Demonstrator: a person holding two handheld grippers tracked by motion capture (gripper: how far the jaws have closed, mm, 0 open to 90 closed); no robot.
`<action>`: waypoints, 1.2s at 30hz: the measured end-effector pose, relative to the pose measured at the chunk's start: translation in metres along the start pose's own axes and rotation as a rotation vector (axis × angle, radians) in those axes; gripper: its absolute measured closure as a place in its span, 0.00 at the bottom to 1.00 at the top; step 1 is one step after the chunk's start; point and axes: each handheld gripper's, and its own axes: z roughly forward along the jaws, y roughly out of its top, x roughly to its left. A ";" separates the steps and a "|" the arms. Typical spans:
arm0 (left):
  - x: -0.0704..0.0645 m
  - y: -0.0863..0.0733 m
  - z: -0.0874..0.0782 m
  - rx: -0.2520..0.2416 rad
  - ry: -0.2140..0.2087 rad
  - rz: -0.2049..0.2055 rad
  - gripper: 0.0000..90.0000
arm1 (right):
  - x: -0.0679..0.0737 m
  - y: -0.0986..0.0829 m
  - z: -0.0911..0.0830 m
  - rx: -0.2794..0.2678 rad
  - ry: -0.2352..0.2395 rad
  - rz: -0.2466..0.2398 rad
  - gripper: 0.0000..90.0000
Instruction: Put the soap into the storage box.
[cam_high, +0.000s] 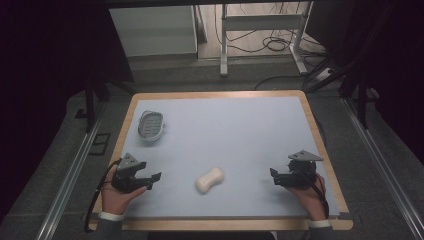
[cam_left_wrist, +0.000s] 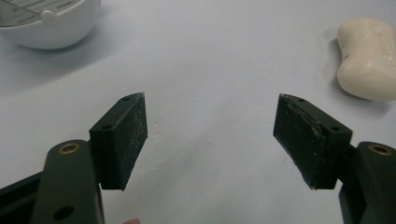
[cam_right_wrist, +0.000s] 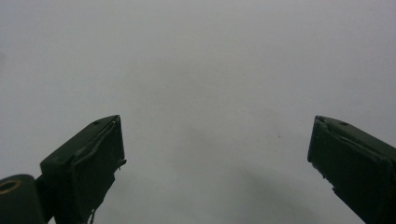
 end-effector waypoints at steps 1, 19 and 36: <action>0.001 0.000 -0.003 -0.013 0.013 -0.009 0.28 | -0.001 0.000 0.000 -0.001 -0.004 0.001 0.04; -0.003 0.000 -0.007 -0.036 -0.013 -0.024 0.26 | -0.015 -0.004 -0.005 -0.033 -0.004 0.022 0.06; -0.016 0.012 -0.010 0.011 0.011 -0.015 0.24 | -0.027 -0.006 -0.013 -0.070 0.033 0.036 0.07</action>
